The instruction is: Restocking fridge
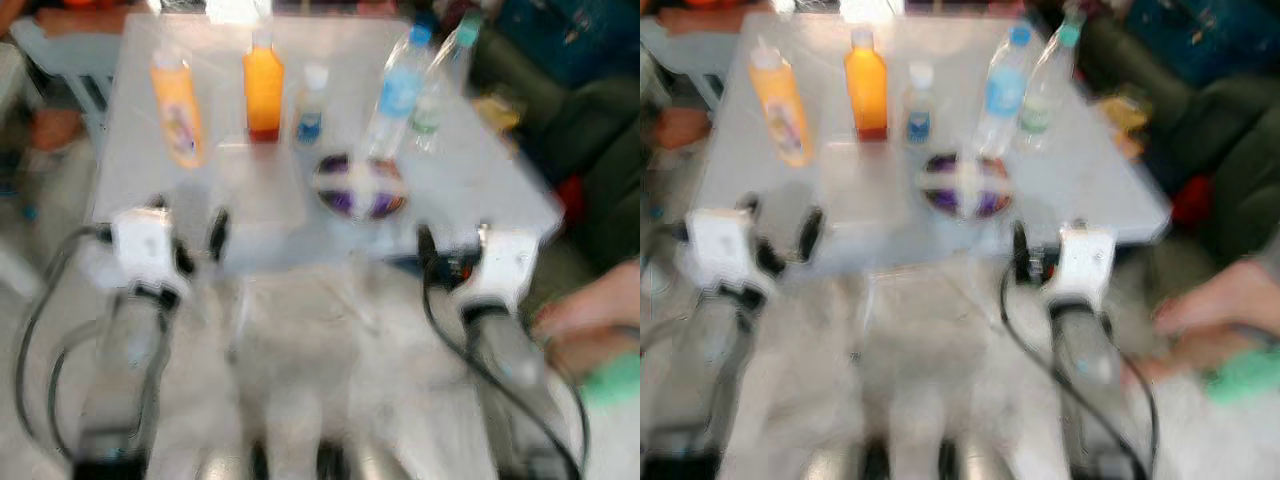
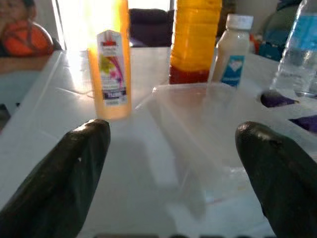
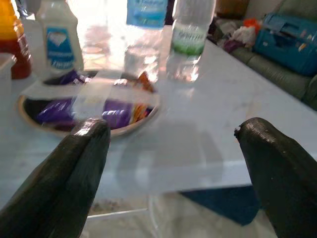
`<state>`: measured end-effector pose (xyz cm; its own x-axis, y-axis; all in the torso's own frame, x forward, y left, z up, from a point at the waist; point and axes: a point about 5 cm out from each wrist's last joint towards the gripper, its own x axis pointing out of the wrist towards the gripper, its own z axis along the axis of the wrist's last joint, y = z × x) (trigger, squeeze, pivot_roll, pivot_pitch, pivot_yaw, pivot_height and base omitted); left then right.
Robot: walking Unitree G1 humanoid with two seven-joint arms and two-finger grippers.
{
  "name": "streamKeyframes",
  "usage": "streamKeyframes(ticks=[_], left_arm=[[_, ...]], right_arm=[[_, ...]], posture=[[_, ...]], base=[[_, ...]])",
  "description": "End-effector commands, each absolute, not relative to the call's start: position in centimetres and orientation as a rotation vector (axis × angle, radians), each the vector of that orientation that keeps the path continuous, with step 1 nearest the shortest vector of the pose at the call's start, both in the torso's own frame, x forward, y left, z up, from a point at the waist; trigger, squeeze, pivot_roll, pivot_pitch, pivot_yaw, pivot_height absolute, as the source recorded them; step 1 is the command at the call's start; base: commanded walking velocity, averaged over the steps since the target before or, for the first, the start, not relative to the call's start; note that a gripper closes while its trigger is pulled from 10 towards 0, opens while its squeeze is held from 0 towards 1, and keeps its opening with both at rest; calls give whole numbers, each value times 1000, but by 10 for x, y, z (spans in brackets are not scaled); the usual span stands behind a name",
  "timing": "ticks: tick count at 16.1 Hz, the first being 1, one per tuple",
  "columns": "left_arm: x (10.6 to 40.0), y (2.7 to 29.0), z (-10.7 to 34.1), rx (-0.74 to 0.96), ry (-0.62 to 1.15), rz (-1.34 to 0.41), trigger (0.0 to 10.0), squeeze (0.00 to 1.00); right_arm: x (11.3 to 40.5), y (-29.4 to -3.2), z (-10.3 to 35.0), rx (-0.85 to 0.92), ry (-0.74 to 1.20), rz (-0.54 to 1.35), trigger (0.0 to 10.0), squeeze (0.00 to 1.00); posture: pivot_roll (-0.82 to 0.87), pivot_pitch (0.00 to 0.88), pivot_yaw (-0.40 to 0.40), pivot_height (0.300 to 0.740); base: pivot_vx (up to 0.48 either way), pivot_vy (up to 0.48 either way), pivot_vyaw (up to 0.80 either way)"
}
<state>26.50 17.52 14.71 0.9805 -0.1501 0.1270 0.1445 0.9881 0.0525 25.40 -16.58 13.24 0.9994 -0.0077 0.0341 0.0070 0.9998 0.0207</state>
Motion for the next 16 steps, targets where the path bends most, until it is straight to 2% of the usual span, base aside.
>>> streamKeyframes(ticks=[1, 10, 16], left_arm=[[266, 178, 149, 59, -132, -132, 10000, 0], [265, 171, 151, 57, -145, -170, 10000, 0], [259, 171, 148, 40, -141, -188, 10000, 0]], right_arm=[[253, -168, 133, 15, -40, -24, 10000, 0], [257, -178, 133, -2, -48, -63, 10000, 0], [248, -181, 160, -71, -152, -59, 10000, 0]], posture=[[-26, 124, -78, 740], [-22, 117, -75, 740], [-31, 89, -77, 740]], base=[[0, 0, 0], [0, 0, 0], [329, 0, 0]])
